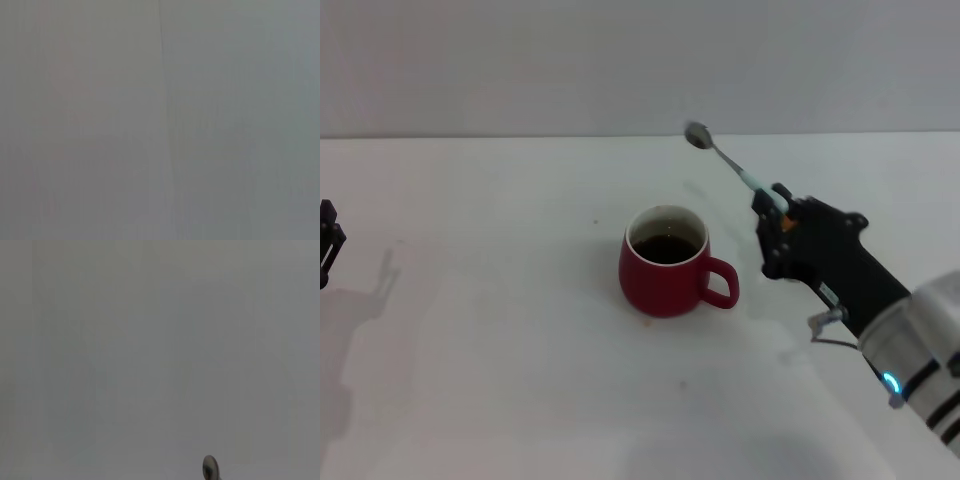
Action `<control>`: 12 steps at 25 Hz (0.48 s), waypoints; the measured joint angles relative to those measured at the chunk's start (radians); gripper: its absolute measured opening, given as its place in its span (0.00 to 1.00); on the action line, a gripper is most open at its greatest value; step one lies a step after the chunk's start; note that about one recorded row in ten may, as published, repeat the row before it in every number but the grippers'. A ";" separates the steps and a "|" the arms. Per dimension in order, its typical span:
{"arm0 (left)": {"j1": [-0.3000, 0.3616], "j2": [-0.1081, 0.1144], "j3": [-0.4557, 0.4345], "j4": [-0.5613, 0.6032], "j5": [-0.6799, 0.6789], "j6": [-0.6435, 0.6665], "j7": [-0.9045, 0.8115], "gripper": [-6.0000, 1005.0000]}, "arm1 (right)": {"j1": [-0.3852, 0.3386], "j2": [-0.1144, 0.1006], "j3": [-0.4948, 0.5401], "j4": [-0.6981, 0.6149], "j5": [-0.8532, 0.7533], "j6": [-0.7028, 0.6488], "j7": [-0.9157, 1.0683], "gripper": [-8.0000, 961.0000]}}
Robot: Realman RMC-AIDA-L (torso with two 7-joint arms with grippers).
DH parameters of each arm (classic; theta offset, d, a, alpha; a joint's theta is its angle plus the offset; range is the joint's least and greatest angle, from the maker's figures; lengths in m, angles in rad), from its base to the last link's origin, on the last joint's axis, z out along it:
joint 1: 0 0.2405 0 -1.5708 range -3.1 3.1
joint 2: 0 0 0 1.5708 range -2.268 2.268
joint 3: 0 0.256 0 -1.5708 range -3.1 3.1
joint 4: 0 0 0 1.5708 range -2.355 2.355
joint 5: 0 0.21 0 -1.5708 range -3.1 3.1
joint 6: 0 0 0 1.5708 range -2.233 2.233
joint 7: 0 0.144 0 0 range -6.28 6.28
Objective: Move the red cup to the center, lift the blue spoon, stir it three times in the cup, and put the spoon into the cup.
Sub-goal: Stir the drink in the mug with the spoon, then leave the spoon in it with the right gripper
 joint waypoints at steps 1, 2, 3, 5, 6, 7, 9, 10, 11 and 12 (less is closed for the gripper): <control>0.000 0.000 0.000 0.001 0.000 0.000 0.000 0.86 | -0.022 0.001 0.041 0.065 -0.050 0.081 0.000 0.14; 0.000 0.000 0.000 0.002 -0.002 0.001 0.000 0.86 | -0.059 0.010 0.109 0.182 -0.144 0.230 0.000 0.14; 0.000 0.000 0.000 0.002 -0.002 0.001 0.000 0.86 | -0.059 0.010 0.109 0.182 -0.144 0.230 0.000 0.14; 0.000 0.000 0.000 0.002 -0.003 0.001 0.000 0.86 | -0.088 0.023 0.161 0.288 -0.224 0.355 0.000 0.14; -0.001 0.001 0.000 0.002 -0.004 0.000 0.000 0.85 | -0.103 0.034 0.189 0.352 -0.269 0.434 0.000 0.14; -0.003 0.001 0.000 0.002 -0.005 -0.001 0.000 0.85 | -0.122 0.056 0.225 0.452 -0.342 0.576 -0.001 0.14; -0.004 0.002 0.000 0.002 -0.005 -0.002 0.000 0.85 | -0.130 0.082 0.253 0.528 -0.401 0.692 -0.001 0.14; -0.004 0.002 0.000 0.002 -0.006 -0.002 0.000 0.85 | -0.130 0.082 0.253 0.528 -0.401 0.692 -0.001 0.14; -0.005 0.002 0.000 0.002 -0.006 -0.002 0.000 0.85 | -0.131 0.095 0.267 0.568 -0.430 0.762 -0.001 0.14; -0.005 0.001 0.000 0.002 -0.006 -0.001 0.000 0.85 | -0.121 0.107 0.282 0.629 -0.459 0.863 -0.002 0.14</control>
